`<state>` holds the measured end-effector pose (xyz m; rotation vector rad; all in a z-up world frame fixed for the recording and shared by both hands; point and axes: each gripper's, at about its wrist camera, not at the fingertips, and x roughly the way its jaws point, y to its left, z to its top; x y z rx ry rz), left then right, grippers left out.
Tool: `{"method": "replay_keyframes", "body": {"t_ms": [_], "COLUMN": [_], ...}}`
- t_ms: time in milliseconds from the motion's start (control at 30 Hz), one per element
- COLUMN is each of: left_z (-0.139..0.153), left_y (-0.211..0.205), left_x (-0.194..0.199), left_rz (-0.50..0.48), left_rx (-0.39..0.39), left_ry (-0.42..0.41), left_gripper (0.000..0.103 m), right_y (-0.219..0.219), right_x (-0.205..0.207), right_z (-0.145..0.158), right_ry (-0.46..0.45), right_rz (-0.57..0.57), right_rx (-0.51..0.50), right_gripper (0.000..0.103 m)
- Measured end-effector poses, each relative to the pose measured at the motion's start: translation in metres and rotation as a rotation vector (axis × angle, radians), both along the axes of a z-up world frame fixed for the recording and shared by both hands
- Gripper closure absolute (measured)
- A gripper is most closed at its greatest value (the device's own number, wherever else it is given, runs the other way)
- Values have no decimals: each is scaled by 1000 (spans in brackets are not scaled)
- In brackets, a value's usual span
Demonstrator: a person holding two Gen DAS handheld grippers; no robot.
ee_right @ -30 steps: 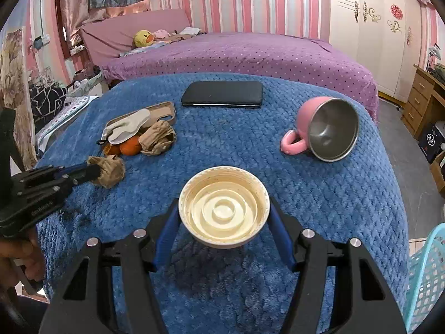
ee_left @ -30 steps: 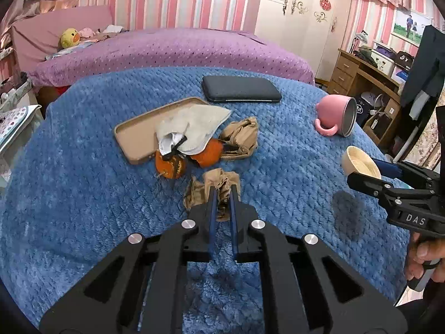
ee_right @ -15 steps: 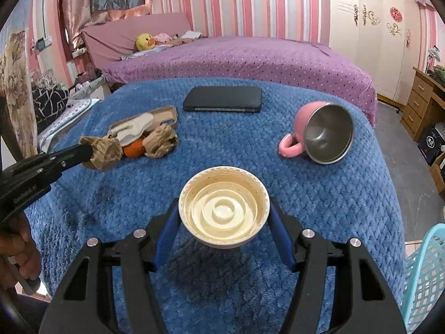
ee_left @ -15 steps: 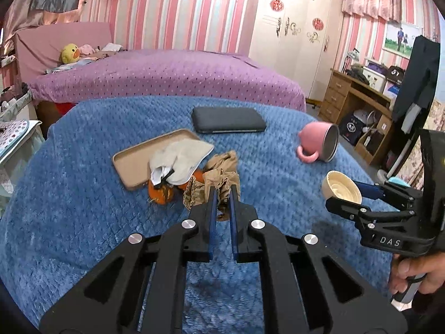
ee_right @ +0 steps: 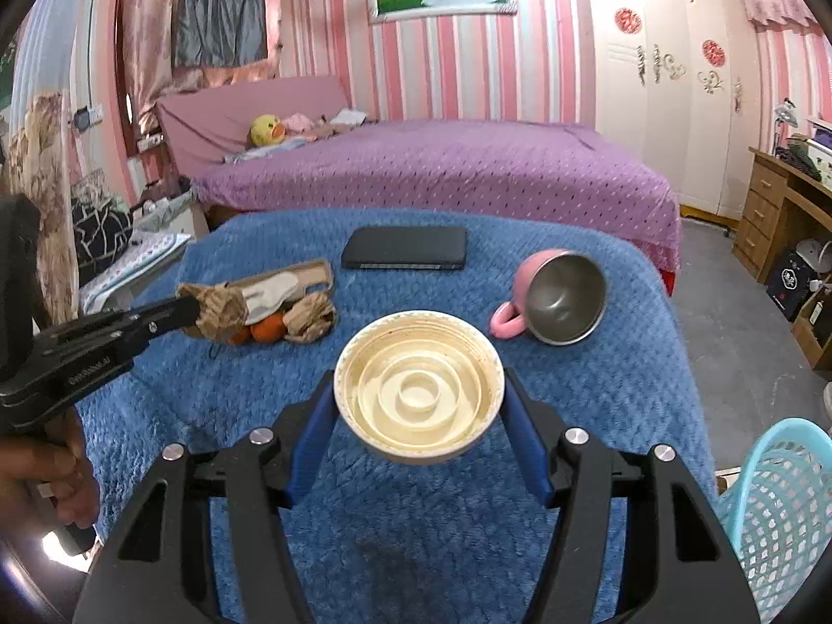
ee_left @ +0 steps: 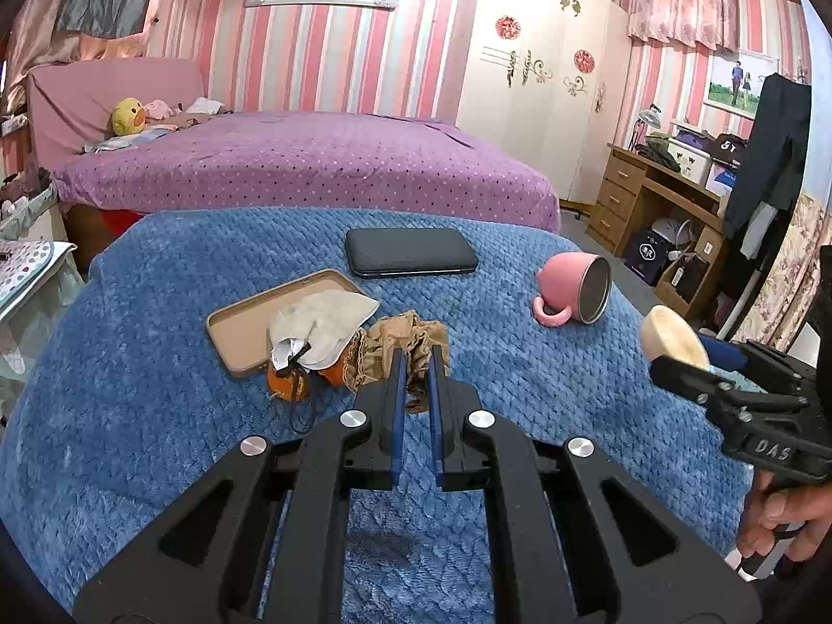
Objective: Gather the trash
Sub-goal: 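Carry the cream lid with the right gripper while the left carries the brown paper to the basket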
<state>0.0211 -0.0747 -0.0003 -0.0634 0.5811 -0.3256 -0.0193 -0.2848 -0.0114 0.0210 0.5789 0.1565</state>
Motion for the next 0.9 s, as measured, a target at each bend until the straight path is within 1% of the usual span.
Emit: {"method": "replay_keyframes", "body": {"t_ms": [400,900], "left_z": [5,11], "left_y": [-13,-44], "left_x": [-6,-10], "left_rz": [-27,-80], "left_rx": [1,-3], "left_ry": [-23,-44], "left_gripper": [97,97], "right_y": [-27,-71], "right_x": [-11,-24], "right_z": [11,12], "right_ry": [-38,-48], "right_rz": [-41,-111], "right_rx": [24,31], "right_gripper": [42,42]}}
